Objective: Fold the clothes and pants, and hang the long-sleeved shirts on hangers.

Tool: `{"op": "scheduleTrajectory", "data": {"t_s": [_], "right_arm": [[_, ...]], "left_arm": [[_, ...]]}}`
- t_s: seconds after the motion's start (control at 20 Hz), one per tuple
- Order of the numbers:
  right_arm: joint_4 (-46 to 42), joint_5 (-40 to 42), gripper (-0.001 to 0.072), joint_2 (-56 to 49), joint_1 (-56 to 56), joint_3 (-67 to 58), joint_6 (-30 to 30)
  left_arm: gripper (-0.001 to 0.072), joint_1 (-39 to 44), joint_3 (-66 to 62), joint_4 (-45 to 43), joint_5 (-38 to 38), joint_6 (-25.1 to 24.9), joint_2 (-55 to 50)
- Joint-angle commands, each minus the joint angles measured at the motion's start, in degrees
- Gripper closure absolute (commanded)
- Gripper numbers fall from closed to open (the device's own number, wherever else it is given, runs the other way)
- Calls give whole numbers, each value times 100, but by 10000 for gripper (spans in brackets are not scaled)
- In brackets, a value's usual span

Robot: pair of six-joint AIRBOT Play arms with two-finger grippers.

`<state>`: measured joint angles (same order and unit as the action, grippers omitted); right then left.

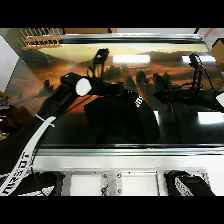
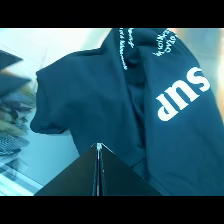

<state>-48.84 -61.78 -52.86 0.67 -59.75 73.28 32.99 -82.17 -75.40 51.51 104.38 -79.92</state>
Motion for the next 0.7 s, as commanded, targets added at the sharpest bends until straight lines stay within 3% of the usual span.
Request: {"op": "scheduleTrajectory", "data": {"t_s": [0.0,0.15,0.3,0.5,0.65], "right_arm": [[4,-44,692,-2,-4,2,2],[4,-46,692,0,-4,2,2],[7,-44,692,-2,-4,2,2],[7,-42,692,-2,-4,2,2],[9,-44,692,-2,-4,2,7]], "left_arm": [[25,-831,938,-13,310,367,468],[25,-1993,2291,11,87,776,793],[25,-2896,3001,166,105,776,673],[26,-3152,3418,1394,114,-455,205],[26,-2887,3410,1720,212,-756,-214]]}}
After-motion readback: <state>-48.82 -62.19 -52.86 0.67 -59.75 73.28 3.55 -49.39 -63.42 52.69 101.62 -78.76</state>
